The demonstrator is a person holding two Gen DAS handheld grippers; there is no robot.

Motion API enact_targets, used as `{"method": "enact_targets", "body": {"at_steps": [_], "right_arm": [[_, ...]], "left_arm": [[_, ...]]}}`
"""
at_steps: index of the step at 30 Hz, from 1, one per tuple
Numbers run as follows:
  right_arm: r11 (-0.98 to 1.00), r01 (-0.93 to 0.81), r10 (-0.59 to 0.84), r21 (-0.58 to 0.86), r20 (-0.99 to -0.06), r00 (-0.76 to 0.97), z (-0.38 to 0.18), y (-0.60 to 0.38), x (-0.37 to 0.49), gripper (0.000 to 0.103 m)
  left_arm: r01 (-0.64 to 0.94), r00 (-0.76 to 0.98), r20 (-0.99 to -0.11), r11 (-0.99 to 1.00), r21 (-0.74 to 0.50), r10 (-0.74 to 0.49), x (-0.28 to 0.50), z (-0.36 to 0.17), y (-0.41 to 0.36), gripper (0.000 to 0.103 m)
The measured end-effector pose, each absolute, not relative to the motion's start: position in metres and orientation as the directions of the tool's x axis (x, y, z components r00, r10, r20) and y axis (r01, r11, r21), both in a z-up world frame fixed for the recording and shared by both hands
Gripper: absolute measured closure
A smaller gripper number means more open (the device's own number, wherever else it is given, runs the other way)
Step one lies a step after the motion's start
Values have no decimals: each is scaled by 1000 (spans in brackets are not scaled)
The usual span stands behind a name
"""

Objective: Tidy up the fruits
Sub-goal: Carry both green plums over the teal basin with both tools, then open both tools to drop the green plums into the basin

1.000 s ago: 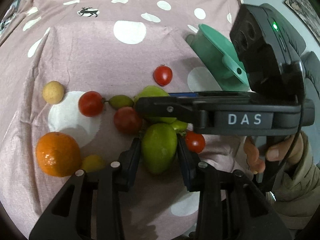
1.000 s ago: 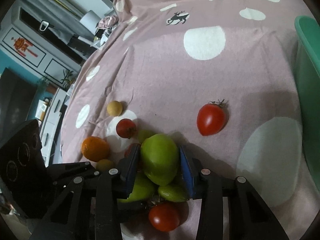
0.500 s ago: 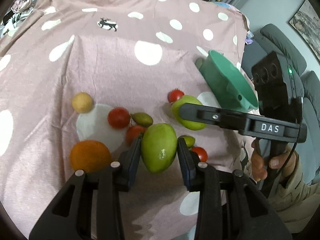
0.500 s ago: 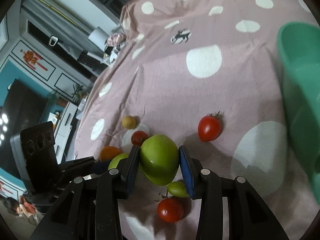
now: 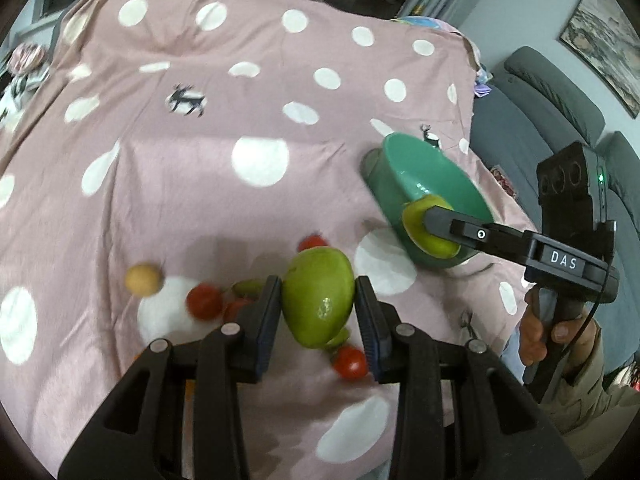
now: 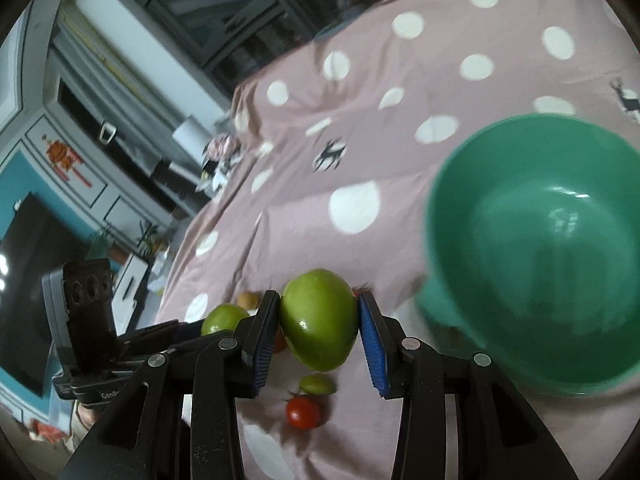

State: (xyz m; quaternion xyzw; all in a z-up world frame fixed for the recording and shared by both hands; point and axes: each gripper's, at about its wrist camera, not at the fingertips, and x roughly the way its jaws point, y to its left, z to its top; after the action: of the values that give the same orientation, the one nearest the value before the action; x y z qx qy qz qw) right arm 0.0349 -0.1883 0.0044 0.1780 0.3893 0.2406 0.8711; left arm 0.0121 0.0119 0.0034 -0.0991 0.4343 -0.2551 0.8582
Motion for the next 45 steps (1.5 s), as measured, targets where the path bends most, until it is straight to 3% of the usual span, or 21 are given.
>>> {"method": "enact_targets", "body": {"at_steps": [12, 22, 38, 41, 45], "right_arm": [[846, -157, 458, 509, -544, 704, 19, -263, 23, 62], [886, -67, 354, 460, -575, 737, 13, -295, 17, 61], [926, -11, 269, 376, -642, 718, 1, -301, 22, 61], [923, -7, 272, 385, -639, 720, 3, -302, 21, 61], [924, -4, 266, 383, -634, 726, 7, -302, 16, 58]], "left_arm": [[497, 480, -658, 798, -340, -580, 46, 37, -59, 67], [615, 421, -680, 740, -273, -601, 64, 37, -132, 67], [603, 401, -751, 768, -214, -524, 81, 6, -165, 67], [594, 412, -740, 773, -225, -532, 81, 10, -160, 58], [574, 437, -719, 783, -239, -540, 77, 19, -148, 36]]}}
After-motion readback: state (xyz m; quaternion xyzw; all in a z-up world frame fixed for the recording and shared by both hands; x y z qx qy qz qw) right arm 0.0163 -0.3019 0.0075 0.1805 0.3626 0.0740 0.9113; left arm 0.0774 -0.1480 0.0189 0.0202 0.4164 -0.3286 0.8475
